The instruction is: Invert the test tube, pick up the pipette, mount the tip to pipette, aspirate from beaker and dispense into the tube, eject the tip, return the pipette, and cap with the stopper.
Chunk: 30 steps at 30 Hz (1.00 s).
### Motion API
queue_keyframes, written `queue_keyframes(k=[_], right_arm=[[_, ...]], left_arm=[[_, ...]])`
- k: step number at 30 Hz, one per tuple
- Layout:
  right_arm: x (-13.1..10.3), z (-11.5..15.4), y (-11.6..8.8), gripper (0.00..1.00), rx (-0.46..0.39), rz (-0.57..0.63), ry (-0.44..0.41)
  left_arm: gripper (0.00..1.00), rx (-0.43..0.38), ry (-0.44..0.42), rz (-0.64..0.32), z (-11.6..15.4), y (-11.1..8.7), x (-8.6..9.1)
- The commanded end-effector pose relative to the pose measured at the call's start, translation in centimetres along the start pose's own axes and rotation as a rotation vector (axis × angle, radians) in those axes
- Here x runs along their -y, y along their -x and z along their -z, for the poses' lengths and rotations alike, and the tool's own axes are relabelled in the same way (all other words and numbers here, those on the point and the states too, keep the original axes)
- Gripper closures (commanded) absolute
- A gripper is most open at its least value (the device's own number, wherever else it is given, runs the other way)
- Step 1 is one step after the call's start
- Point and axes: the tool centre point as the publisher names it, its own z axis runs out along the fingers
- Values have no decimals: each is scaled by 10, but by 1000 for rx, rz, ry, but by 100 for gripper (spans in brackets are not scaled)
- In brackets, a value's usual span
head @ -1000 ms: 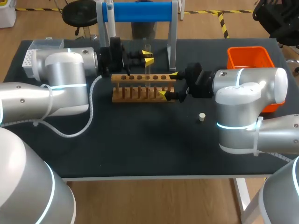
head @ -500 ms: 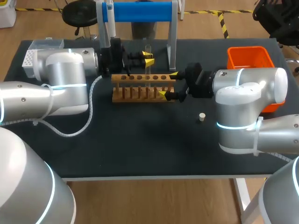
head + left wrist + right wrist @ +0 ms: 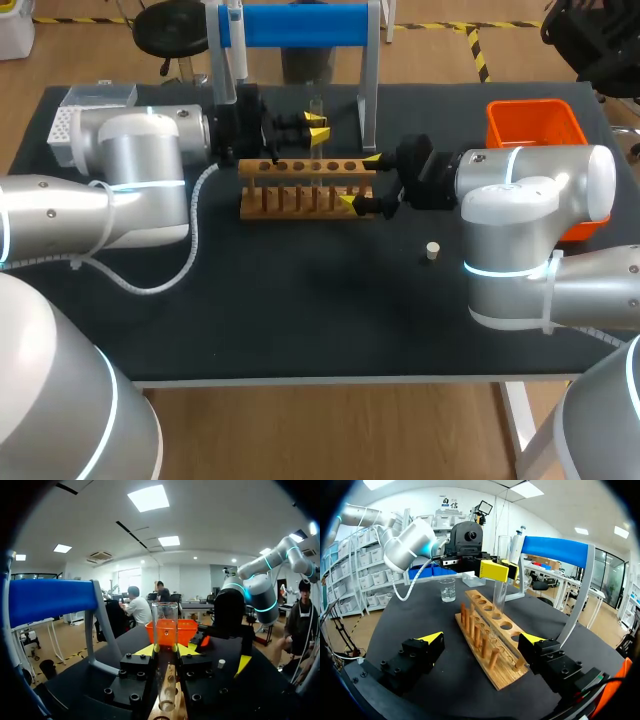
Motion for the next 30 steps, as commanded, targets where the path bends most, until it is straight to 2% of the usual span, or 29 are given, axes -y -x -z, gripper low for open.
queue_keyframes(k=[1, 30], right_arm=[[0, -1, 0, 0, 1, 0, 0], [0, -1, 0, 0, 1, 0, 0]], left_arm=[[100, -6, -1, 3, -2, 3, -2], [100, -10, 6, 32, 0, 8, -12]])
